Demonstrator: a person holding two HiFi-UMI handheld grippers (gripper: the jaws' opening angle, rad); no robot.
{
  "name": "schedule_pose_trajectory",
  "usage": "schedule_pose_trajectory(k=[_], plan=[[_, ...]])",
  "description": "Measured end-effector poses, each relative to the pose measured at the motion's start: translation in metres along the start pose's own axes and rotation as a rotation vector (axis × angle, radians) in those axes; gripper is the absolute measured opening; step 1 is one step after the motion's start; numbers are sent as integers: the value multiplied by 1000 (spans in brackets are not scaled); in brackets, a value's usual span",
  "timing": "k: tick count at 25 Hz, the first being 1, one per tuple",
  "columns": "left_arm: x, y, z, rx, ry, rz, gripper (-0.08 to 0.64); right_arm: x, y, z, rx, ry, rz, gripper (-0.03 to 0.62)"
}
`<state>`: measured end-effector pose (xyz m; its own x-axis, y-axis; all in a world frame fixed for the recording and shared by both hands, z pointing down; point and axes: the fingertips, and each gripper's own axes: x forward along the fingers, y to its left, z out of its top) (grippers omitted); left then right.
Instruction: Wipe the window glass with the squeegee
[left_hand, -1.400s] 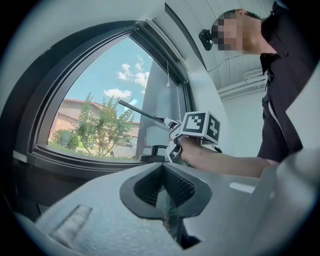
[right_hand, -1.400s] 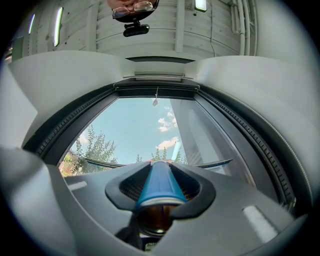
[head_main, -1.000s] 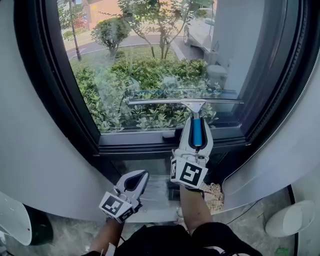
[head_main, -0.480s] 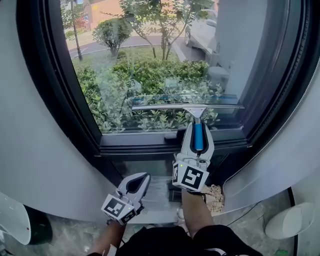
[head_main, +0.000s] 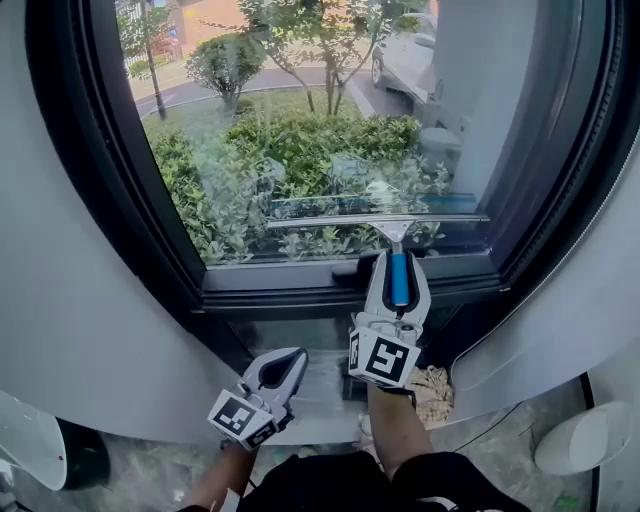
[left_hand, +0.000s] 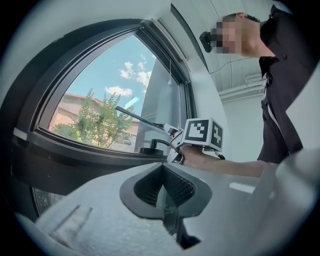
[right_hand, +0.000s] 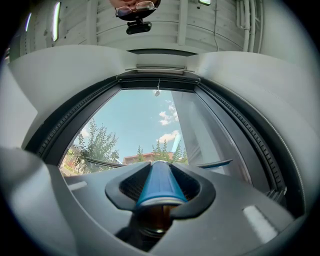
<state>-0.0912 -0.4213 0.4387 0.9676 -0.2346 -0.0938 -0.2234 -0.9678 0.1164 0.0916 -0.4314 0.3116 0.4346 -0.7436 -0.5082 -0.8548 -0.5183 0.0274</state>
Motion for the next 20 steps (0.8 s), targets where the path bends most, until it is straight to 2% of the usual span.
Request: schedule_pose_trajectory(k=[6, 9, 20], plan=[[1, -1, 9, -4, -20, -4, 0, -3, 0, -4, -7, 7, -1, 132], [-1, 4, 2, -5, 7, 7, 0, -6, 1, -10, -4, 18, -4, 132], [1, 5, 3, -9, -18, -5, 0, -12, 0, -21, -5, 49, -6, 132]])
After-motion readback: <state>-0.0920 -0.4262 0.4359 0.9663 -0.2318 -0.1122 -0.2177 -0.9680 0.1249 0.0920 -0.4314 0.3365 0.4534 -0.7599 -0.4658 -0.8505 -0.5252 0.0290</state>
